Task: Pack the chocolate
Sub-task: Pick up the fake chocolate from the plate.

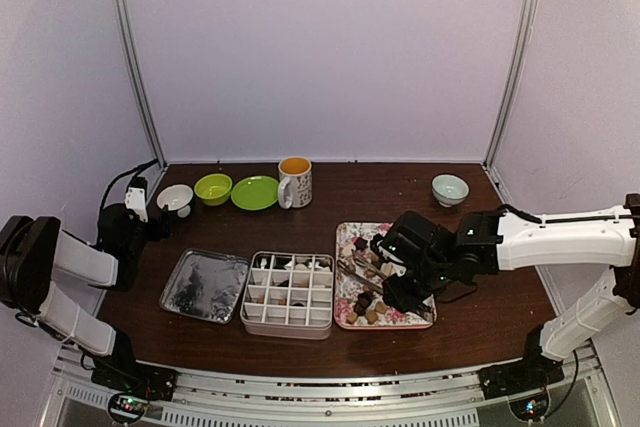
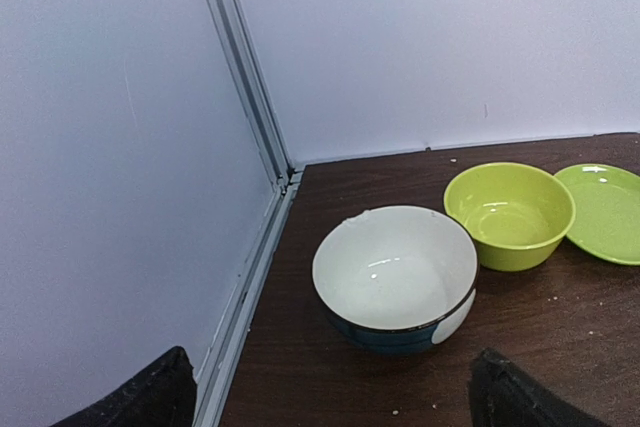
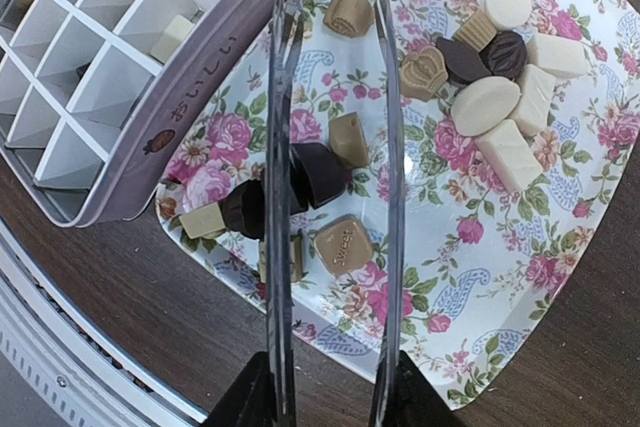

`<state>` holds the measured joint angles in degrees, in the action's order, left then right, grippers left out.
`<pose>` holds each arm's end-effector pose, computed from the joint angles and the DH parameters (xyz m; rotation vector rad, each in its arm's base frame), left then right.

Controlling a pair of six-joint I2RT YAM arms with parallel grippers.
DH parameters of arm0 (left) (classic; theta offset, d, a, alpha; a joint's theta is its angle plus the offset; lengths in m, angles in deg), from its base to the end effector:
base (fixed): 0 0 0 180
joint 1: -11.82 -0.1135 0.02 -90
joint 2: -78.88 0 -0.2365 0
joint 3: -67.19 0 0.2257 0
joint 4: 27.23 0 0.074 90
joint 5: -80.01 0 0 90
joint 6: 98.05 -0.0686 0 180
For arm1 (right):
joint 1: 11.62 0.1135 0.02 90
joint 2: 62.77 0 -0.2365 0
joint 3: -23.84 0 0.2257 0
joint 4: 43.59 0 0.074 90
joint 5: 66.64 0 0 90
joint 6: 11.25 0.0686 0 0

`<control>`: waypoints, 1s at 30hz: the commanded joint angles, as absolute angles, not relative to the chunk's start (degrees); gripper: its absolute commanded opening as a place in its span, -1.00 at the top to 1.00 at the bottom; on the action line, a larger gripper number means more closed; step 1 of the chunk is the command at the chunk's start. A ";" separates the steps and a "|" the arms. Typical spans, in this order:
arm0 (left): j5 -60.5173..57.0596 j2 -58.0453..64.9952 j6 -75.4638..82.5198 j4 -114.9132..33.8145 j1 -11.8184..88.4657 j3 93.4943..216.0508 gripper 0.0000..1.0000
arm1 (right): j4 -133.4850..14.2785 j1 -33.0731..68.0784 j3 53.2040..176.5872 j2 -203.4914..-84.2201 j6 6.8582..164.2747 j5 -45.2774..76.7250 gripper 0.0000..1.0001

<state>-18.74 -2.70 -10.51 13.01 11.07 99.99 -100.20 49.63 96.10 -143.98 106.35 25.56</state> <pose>0.2742 0.0140 0.1566 -0.0875 1.7189 0.1728 0.1302 0.2318 0.1823 -0.7951 2.6693 0.3840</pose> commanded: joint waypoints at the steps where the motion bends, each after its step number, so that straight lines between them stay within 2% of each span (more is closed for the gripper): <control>1: -18.87 -2.76 -10.16 16.02 10.69 101.24 -0.95 | -97.70 48.96 95.21 -145.26 107.49 24.65 0.27; 7: -18.87 -2.77 -10.16 16.01 10.73 101.24 -0.95 | -97.41 48.47 94.96 -146.47 108.35 25.48 0.29; 12: -18.87 -2.78 -10.16 16.02 10.75 101.24 -0.96 | -97.51 48.14 95.03 -146.18 108.28 25.56 0.39; 16: -18.86 -2.77 -10.16 15.99 10.69 101.28 -0.95 | -98.20 48.19 95.32 -143.54 108.00 26.88 0.45; 26: -18.81 -2.77 -10.16 16.01 10.68 101.24 -0.95 | -99.55 48.14 95.81 -137.69 105.03 24.63 0.46; 30: -18.87 -2.77 -10.15 15.98 10.69 101.24 -0.96 | -99.44 48.23 95.81 -135.64 102.72 20.94 0.48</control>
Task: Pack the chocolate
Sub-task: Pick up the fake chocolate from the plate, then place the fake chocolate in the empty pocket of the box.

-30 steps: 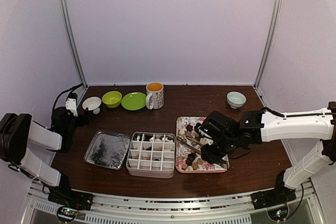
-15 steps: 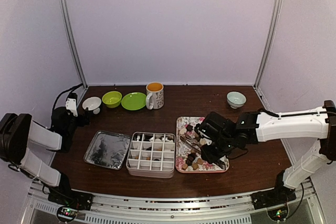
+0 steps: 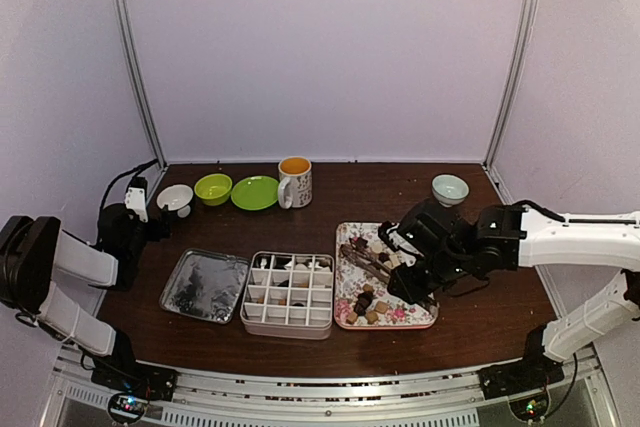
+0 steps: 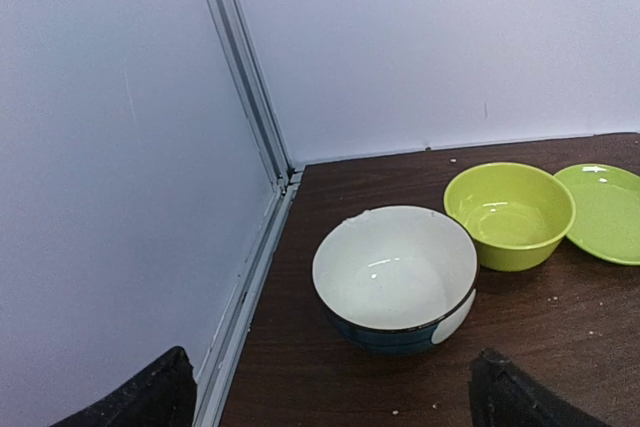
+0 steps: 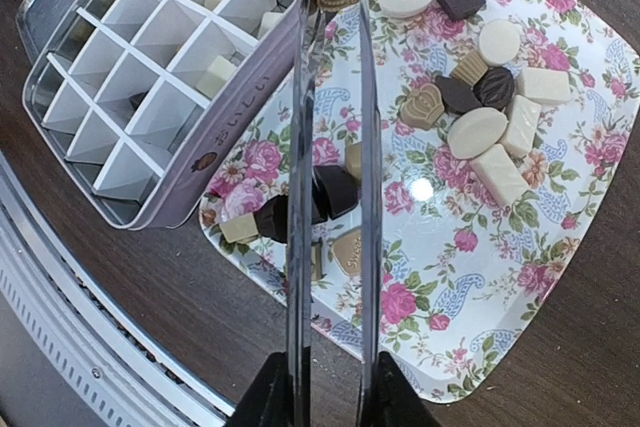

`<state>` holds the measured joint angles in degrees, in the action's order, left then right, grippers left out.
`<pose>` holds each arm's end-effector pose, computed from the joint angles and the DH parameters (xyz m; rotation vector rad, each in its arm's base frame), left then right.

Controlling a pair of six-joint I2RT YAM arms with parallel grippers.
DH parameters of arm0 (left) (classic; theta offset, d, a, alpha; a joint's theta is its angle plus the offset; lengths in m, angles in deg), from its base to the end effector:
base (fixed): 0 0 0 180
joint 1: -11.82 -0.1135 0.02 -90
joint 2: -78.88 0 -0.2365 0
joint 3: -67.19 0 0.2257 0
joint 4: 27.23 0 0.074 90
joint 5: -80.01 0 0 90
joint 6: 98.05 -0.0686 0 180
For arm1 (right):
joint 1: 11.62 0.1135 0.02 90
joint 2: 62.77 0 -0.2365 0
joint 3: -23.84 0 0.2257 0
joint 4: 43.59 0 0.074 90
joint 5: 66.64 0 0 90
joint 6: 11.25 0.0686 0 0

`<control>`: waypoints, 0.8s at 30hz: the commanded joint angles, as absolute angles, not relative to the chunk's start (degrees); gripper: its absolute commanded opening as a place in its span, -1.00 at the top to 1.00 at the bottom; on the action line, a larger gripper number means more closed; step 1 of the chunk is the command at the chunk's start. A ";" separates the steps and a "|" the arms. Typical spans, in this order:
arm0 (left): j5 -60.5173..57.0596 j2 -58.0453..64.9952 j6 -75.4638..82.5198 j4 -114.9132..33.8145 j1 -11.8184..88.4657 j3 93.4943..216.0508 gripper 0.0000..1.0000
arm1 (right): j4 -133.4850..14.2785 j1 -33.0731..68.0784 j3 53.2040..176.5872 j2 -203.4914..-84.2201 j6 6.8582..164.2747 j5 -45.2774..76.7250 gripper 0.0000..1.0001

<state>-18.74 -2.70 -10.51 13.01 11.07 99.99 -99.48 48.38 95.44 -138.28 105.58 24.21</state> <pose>0.2742 0.0140 0.1566 -0.0875 1.7189 0.1728 0.1297 0.2227 0.2038 -0.7676 2.5962 0.4875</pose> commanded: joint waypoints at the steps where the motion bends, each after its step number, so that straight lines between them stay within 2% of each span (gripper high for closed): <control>1: -18.82 -2.77 -10.16 16.03 10.73 101.24 -0.95 | -99.06 48.35 95.61 -134.99 101.97 18.88 0.49; 4: -18.84 -2.77 -10.16 16.04 10.68 101.24 -0.96 | -97.97 49.16 94.87 -133.09 100.28 12.04 0.48; 9: -18.81 -2.76 -10.16 16.04 10.71 101.24 -0.95 | -99.00 52.19 94.76 -131.92 99.01 9.77 0.47; 24: -18.86 -2.77 -10.16 16.03 10.68 101.24 -0.96 | -103.53 55.38 95.98 -135.13 97.21 12.97 0.49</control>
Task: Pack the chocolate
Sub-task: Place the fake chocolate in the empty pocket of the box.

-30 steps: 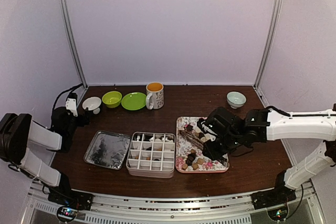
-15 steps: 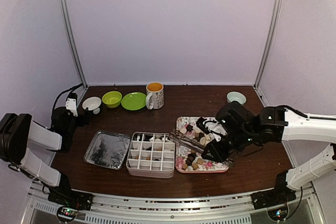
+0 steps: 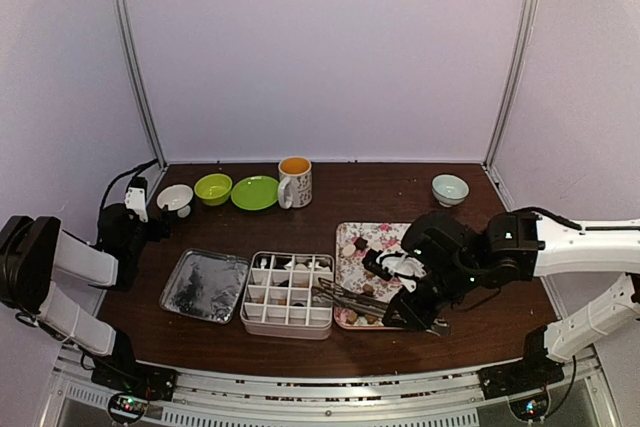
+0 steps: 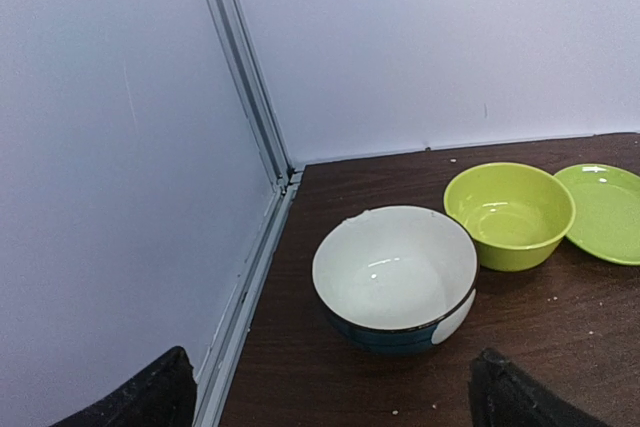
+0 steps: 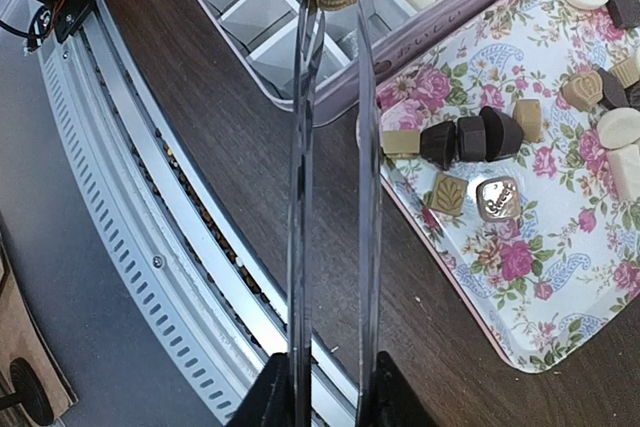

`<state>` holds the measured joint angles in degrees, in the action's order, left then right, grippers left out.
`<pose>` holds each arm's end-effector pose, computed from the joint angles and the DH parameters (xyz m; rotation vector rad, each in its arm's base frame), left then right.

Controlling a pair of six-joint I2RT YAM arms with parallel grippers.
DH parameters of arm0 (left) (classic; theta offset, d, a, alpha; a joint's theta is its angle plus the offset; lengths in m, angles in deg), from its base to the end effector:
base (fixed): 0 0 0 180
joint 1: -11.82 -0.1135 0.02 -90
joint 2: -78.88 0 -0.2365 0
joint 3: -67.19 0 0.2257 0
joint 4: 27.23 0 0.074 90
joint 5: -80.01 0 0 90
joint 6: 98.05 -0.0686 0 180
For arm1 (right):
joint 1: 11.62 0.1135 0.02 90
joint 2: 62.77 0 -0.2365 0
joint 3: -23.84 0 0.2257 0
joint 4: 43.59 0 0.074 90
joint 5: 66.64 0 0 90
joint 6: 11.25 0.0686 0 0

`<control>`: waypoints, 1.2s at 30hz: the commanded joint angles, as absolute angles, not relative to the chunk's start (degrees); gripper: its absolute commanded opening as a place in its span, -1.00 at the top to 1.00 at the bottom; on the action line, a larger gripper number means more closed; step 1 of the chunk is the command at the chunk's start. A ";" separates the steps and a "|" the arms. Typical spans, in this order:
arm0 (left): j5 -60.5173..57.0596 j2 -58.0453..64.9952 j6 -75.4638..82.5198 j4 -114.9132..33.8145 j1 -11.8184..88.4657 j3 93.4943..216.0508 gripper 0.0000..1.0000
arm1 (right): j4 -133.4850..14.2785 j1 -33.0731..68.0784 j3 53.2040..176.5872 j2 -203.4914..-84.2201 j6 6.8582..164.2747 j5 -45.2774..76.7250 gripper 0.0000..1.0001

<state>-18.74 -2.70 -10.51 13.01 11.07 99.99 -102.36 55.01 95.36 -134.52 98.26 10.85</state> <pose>0.2742 0.0140 0.1566 -0.0875 1.7189 0.1728 0.0832 0.2301 0.2164 -1.1952 2.5283 0.7532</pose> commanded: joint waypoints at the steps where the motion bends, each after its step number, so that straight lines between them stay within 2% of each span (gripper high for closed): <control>1: -18.82 -2.77 -10.16 16.02 10.68 101.24 -0.96 | -103.50 55.42 96.10 -135.25 97.19 13.13 0.49; 7: -18.87 -2.77 -10.16 16.00 10.68 101.24 -0.95 | -103.20 55.52 96.47 -135.31 97.55 13.94 0.43; 14: -18.87 -2.76 -10.16 16.05 10.70 101.24 -0.96 | -103.01 55.64 96.39 -134.49 98.12 16.03 0.17; 23: -18.81 -2.77 -10.16 16.04 10.68 101.24 -0.96 | -104.14 53.92 96.55 -131.62 103.43 30.14 0.20; 36: -18.87 -2.73 -10.16 16.04 10.71 101.24 -0.96 | -103.73 46.16 94.74 -130.63 105.30 31.00 0.23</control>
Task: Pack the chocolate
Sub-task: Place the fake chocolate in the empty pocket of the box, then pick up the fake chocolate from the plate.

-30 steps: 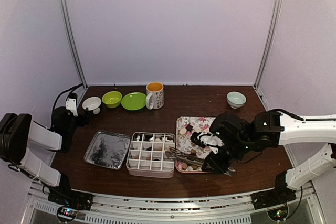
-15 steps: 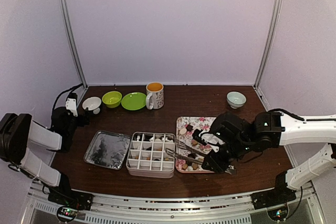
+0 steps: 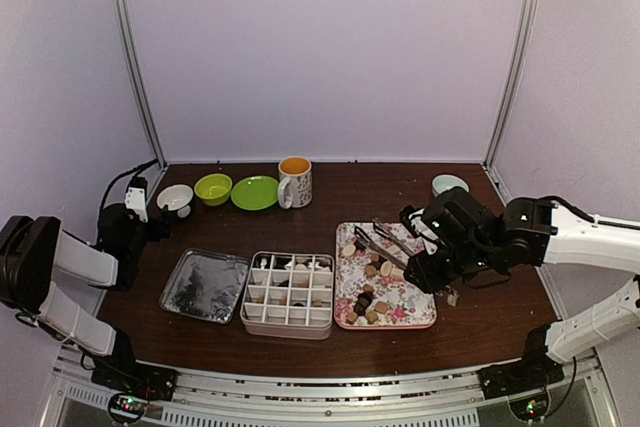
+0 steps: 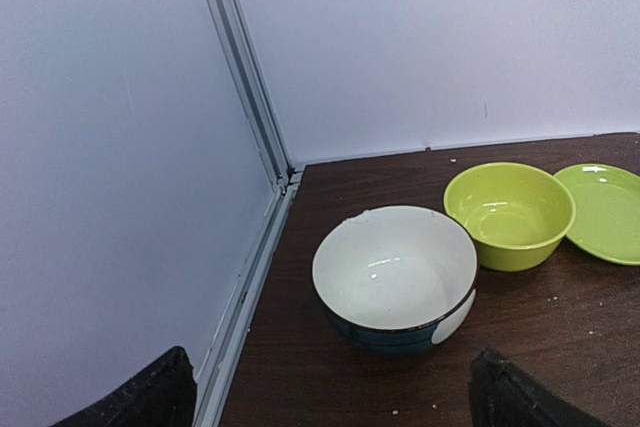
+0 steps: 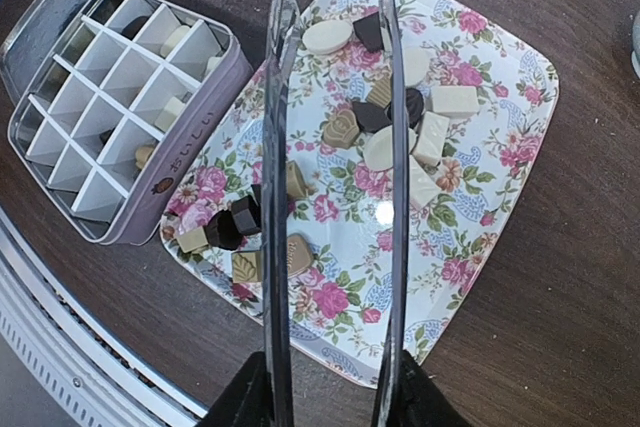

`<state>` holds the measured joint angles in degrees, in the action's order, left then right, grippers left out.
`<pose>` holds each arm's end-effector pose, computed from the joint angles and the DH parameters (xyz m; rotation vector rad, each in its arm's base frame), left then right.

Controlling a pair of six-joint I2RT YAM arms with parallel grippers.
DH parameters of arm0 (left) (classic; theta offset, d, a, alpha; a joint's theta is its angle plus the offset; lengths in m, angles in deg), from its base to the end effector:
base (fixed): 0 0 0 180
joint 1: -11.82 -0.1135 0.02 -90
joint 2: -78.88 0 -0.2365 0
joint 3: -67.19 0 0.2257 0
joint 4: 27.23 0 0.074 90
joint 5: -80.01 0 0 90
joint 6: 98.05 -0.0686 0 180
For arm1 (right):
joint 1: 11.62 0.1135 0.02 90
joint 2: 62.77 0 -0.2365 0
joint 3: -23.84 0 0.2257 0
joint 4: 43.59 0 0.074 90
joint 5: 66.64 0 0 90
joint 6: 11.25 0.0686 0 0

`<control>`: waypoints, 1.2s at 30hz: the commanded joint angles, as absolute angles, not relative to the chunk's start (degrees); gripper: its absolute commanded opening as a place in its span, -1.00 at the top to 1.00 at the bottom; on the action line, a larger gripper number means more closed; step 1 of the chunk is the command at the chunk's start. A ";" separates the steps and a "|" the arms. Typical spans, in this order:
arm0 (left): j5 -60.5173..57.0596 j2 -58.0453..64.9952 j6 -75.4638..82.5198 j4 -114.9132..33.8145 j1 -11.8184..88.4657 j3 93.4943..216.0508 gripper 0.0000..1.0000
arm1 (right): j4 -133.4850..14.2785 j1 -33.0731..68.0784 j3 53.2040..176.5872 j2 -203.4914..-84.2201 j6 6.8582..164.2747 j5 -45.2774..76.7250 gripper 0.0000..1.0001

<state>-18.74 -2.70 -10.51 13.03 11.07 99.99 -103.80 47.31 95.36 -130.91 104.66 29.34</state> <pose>0.2742 0.0140 0.1567 -0.0875 1.7186 0.1727 0.1274 0.1977 0.2273 -0.7038 2.5176 0.4243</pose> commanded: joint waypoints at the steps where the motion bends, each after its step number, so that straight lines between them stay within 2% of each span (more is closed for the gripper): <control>1: -18.86 -2.76 -10.16 16.04 10.69 101.24 -0.96 | -103.70 45.98 94.80 -130.87 105.17 30.91 0.23; 11: -18.85 -2.77 -10.16 16.05 10.68 101.26 -0.96 | -104.34 42.35 96.13 -135.71 102.40 27.60 0.23; 26: -18.82 -2.77 -10.16 16.05 10.70 101.24 -0.95 | -107.96 38.43 105.15 -149.78 94.54 26.12 0.29; 36: -18.87 -2.75 -10.18 16.05 10.68 101.24 -0.96 | -108.14 35.23 107.97 -153.94 91.93 24.51 0.29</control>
